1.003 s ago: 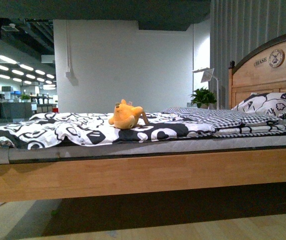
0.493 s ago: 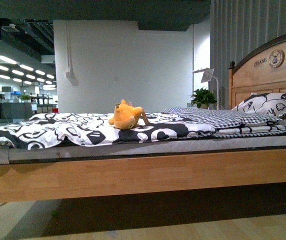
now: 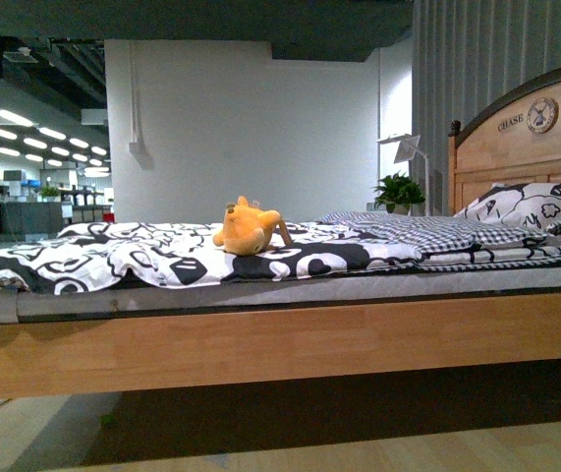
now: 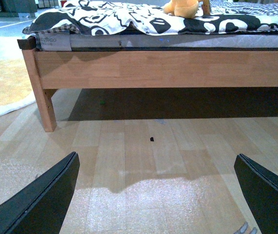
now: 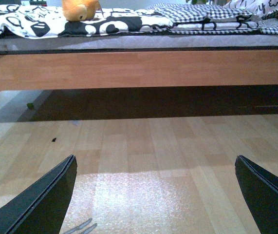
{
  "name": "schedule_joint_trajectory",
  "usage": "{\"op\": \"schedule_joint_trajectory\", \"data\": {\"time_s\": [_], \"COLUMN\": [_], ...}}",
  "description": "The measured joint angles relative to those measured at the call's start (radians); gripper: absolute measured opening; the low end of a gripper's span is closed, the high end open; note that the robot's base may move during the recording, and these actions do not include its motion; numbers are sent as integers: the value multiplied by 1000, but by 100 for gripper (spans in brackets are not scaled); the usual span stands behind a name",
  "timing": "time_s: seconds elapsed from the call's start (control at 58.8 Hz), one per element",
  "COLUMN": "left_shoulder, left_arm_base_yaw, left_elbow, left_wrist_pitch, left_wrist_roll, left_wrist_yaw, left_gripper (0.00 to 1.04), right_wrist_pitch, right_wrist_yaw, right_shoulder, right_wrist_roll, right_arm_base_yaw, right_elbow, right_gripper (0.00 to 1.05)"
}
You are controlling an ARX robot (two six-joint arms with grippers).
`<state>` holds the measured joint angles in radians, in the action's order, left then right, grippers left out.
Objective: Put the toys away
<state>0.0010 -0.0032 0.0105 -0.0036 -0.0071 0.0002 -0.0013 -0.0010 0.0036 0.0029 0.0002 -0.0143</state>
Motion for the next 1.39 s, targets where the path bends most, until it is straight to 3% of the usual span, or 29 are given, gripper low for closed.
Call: {"op": "schedule_joint_trajectory", "data": {"time_s": [1.394], "left_shoulder": [0], "left_arm_base_yaw": [0], "left_elbow": [0], "left_wrist_pitch": [0], "left_wrist_roll": [0], "left_wrist_yaw": [0], "left_gripper": [98], "right_wrist_pitch": [0], "right_wrist_yaw": [0], "right_shoulder": [0], "right_wrist_roll": [0], "right_arm_base_yaw": [0], "right_elbow": [0], "right_gripper": [98]}}
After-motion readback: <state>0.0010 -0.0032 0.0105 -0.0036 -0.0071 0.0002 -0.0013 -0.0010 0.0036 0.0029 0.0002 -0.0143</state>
